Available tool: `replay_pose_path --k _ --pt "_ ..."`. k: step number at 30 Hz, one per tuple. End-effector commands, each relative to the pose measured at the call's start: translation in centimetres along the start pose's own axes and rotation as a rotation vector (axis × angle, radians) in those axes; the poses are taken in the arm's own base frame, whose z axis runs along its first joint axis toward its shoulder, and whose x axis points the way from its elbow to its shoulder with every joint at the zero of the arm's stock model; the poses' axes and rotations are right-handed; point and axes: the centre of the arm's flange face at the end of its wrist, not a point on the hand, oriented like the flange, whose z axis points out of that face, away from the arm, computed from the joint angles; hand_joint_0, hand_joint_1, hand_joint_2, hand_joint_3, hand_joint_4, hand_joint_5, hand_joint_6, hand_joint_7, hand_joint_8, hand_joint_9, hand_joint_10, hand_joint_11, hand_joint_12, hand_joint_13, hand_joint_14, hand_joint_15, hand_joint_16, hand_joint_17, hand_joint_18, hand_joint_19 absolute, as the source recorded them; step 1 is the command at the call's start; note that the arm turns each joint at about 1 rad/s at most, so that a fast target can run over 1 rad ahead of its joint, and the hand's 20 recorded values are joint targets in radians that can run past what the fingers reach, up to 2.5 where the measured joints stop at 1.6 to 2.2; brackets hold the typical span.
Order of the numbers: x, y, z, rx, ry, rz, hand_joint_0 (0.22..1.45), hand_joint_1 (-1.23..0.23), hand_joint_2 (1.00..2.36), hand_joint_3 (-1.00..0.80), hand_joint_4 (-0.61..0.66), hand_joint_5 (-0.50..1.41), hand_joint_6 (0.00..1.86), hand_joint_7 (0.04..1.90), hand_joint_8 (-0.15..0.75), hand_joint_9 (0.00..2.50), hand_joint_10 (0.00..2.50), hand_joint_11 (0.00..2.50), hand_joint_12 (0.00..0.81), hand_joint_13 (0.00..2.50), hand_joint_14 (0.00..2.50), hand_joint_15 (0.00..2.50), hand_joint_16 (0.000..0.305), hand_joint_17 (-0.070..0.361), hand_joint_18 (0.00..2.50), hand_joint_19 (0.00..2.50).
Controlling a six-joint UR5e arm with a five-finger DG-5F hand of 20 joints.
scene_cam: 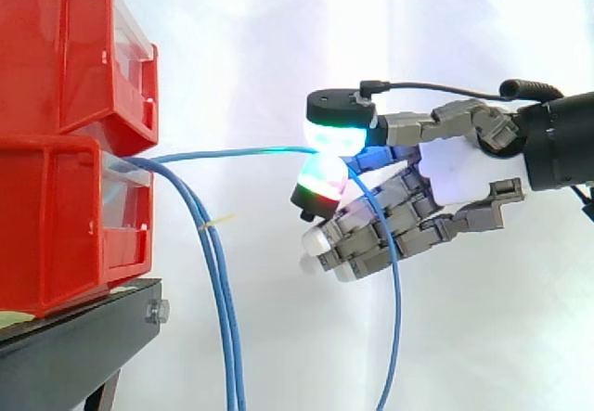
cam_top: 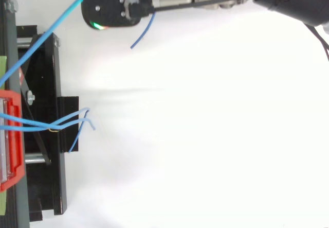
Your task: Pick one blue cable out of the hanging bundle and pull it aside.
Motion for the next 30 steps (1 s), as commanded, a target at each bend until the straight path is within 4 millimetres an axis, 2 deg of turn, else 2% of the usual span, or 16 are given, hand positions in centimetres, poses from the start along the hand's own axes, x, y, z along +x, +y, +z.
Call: replay_pose_path --k 1,8,12,14,16,18,20,24,28,30 --pt "-0.8 -0.2 0.0 0.013 -0.056 -0.015 0.53 -0.66 1.01 -0.37 0.12 -0.11 0.78 1.09 0.265 0.90 0.01 0.30 0.321 0.51 0.00 0.14 0.035 0.080 0.32 0.13" --pt "-1.4 -0.3 0.0 0.031 -0.114 -0.149 0.48 -0.52 1.00 -0.49 0.14 -0.10 0.74 1.09 0.277 0.90 0.01 0.30 0.336 0.52 0.00 0.13 0.038 0.086 0.31 0.13" --pt "-1.6 -0.1 0.3 0.013 -0.124 -0.154 0.49 -0.41 1.00 -0.50 0.14 -0.09 0.70 1.12 0.272 0.91 0.01 0.29 0.336 0.51 0.00 0.13 0.038 0.086 0.30 0.14" --pt "-1.7 0.0 0.4 0.002 -0.129 -0.149 0.52 -0.30 1.00 -0.50 0.13 -0.07 0.64 1.20 0.262 0.93 0.01 0.29 0.324 0.51 0.00 0.14 0.036 0.081 0.29 0.14" --pt "-1.7 0.0 0.5 -0.003 -0.130 -0.150 0.53 -0.27 1.00 -0.50 0.11 -0.06 0.59 1.29 0.263 0.96 0.01 0.29 0.319 0.51 0.01 0.14 0.035 0.079 0.28 0.15" --pt "-1.8 0.0 0.5 -0.004 -0.132 -0.154 0.56 -0.30 1.00 -0.46 0.13 -0.05 0.57 1.35 0.258 0.97 0.01 0.29 0.313 0.52 0.00 0.13 0.033 0.075 0.28 0.15" --pt "-2.0 0.1 0.5 -0.003 -0.134 -0.162 0.59 -0.53 1.01 -0.35 0.12 -0.05 0.58 1.36 0.261 0.96 0.01 0.30 0.303 0.52 0.00 0.14 0.031 0.071 0.30 0.13" --pt "-2.8 1.0 0.0 -0.002 -0.138 -0.165 0.58 -0.59 1.02 -0.26 0.11 -0.06 0.65 1.28 0.268 0.96 0.01 0.32 0.301 0.54 0.00 0.13 0.031 0.070 0.32 0.12" --pt "-3.2 1.9 -0.6 0.001 -0.134 -0.164 0.57 -0.67 1.02 -0.17 0.10 -0.12 0.79 1.10 0.257 0.90 0.01 0.32 0.306 0.53 0.00 0.15 0.031 0.071 0.32 0.13" --pt "-3.4 1.9 -0.8 0.010 -0.133 -0.170 0.57 -0.69 1.02 -0.16 0.11 -0.13 0.80 1.07 0.262 0.89 0.01 0.33 0.308 0.52 0.01 0.14 0.032 0.073 0.32 0.13"
